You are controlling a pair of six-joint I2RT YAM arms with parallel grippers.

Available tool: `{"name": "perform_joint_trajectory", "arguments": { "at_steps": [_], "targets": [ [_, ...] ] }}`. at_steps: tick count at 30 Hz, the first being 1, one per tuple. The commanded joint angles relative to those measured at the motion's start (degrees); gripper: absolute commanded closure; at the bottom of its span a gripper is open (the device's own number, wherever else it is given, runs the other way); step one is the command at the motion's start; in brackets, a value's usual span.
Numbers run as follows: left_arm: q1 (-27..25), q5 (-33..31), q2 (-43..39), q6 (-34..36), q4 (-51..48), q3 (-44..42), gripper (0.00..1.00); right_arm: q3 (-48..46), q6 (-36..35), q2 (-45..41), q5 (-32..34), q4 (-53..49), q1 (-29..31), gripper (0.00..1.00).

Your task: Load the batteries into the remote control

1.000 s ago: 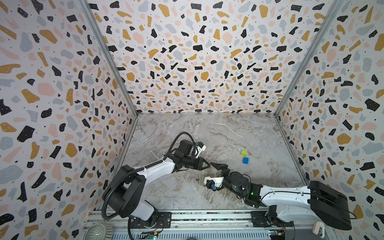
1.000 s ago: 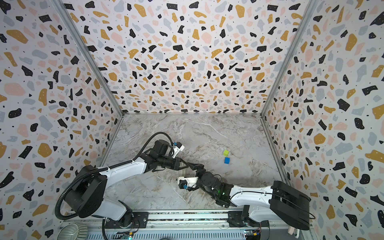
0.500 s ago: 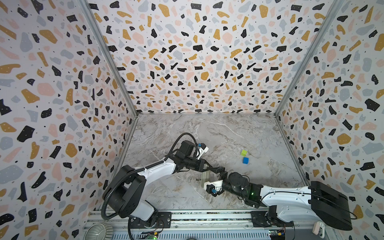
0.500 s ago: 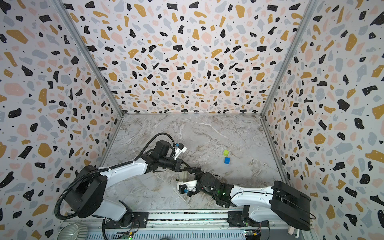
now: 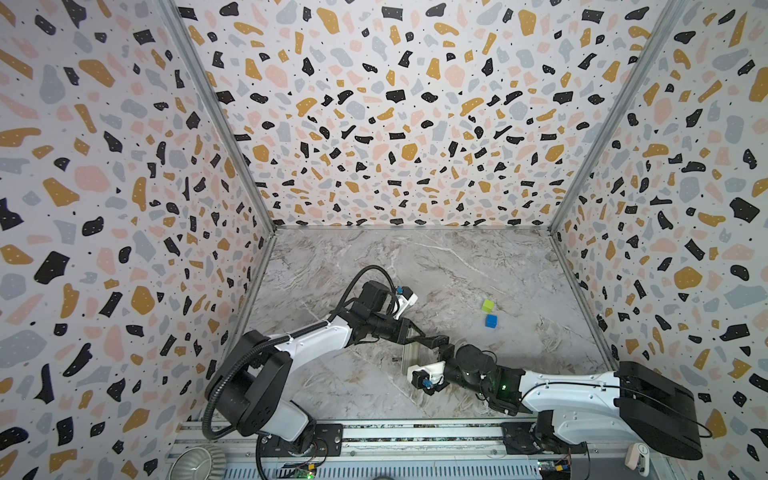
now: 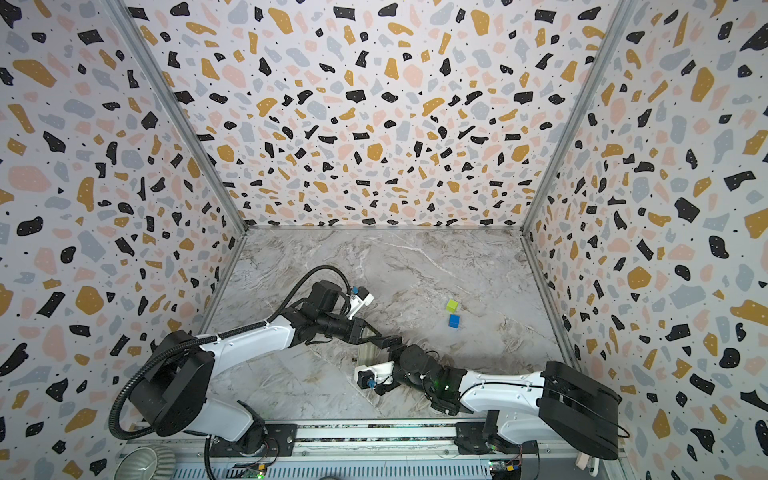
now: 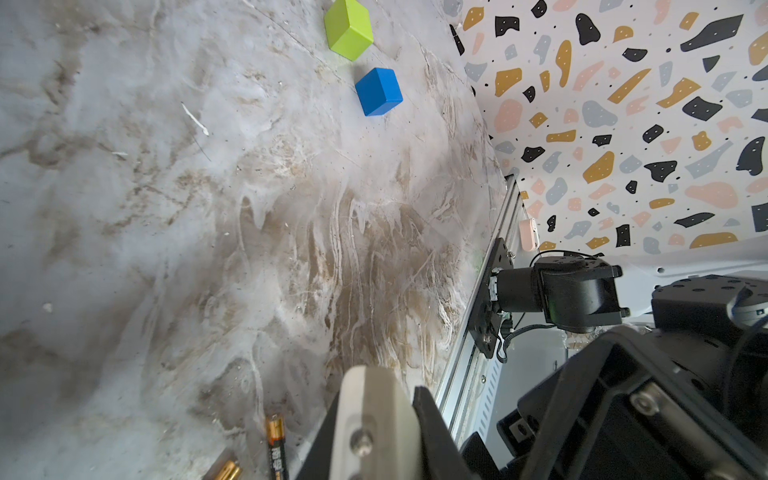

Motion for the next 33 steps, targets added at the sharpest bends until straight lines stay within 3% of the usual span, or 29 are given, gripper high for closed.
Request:
{"name": "perform_joint_trajectory", "arguments": {
  "at_steps": [1,33],
  "targets": [
    [-0.3,1.7,-1.3,0.2,1.8,-0.1,1.0,2.0,0.4,1.1,0.9,-1.3,-0.1,0.08],
    [-1.1,2.2,0.2,-0.1,2.1,0.1,1.0,0.8,-2.6,0.9,11.3,6.3,-0.3,0.1]
  ]
}}
